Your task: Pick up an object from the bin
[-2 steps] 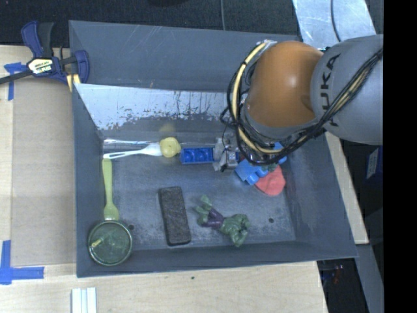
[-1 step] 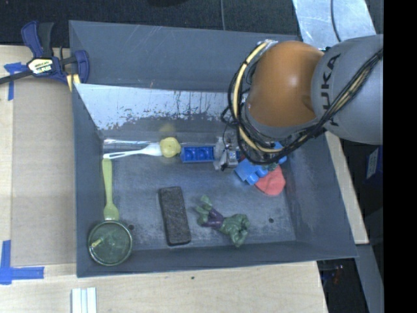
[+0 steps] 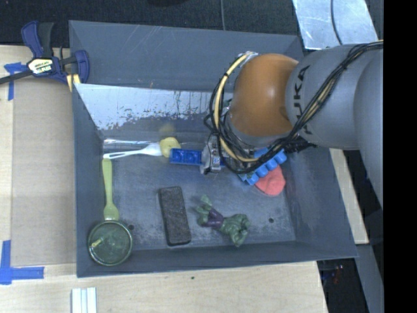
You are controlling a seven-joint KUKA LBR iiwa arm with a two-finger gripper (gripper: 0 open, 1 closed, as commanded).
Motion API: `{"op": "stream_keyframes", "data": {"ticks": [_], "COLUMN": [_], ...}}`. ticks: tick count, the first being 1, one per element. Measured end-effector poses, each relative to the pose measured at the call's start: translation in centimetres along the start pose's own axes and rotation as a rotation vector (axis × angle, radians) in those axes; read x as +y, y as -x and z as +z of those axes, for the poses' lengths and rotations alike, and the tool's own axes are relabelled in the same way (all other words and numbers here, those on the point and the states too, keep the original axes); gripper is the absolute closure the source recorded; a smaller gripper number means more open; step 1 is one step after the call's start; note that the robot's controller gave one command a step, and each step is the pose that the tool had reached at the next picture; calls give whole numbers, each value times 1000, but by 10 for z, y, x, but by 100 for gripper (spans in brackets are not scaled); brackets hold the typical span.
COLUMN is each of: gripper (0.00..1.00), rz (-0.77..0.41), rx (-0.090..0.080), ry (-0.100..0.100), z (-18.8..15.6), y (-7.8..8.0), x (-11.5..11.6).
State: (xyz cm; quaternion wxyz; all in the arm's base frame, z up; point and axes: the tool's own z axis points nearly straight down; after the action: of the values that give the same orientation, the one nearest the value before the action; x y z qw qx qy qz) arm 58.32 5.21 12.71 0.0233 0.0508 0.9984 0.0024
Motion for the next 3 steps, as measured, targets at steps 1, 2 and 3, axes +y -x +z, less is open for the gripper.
{"op": "stream_keyframes", "data": {"ticks": [1, 2, 3], "gripper": [100, 100, 100], "rz": [-62, -59, -260], "rx": [-7, 0, -13], "ry": [1, 0, -1], "z": [31, 25, 36], "y": [10, 0, 6], "x": [1, 7, 21]}}
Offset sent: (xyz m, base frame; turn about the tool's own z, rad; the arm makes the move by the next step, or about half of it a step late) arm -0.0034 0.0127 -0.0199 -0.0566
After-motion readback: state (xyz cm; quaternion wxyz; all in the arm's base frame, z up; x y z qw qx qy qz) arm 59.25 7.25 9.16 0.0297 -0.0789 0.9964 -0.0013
